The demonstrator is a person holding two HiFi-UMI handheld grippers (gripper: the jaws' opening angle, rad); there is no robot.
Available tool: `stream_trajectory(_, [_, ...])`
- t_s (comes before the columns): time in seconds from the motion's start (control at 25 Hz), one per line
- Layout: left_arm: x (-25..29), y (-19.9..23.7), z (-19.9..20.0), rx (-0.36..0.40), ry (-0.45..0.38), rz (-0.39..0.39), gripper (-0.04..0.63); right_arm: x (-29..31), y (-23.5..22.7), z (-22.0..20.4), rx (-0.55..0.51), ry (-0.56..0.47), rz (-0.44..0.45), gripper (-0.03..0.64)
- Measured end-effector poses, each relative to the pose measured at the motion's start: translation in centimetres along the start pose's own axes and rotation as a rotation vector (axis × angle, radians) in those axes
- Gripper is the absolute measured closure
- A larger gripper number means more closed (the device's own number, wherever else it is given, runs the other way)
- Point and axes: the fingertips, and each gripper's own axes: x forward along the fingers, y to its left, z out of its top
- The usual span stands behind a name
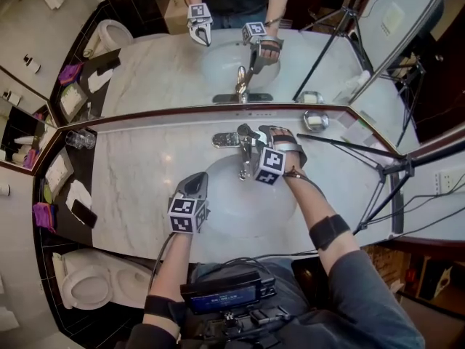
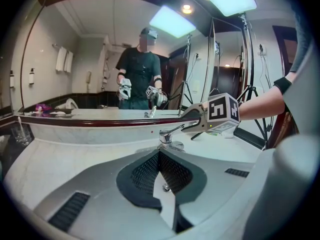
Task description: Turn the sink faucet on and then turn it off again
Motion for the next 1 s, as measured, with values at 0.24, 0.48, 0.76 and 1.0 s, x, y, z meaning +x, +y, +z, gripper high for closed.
stream_trajectory(0.24, [-0.4, 0.1, 0.9, 0.000, -0.022, 0.006, 0.595, -3.5, -0.3, -1.0, 0.190, -0.058, -0.040, 0.490])
stream_trajectory(0.48, [-0.7, -0.3, 1.7, 0.000, -0.042, 0.005, 0.595, -6.4, -0.1, -2.9, 0.506, -0.117, -0.071, 0.595])
stream_trajectory(0.76, [-1.0, -0.8, 2.4, -0.009, -0.070, 0.004, 0.595, -10.9, 0.4, -4.1, 0.949, -0.242, -0.036, 0.597])
stream_trajectory(1.0, [-1.5, -1.0, 2.8, -0.020, -0.098, 0.008, 0.595, -11.6, 3.6, -6.1, 1.160, -0.287, 0.016, 0.598])
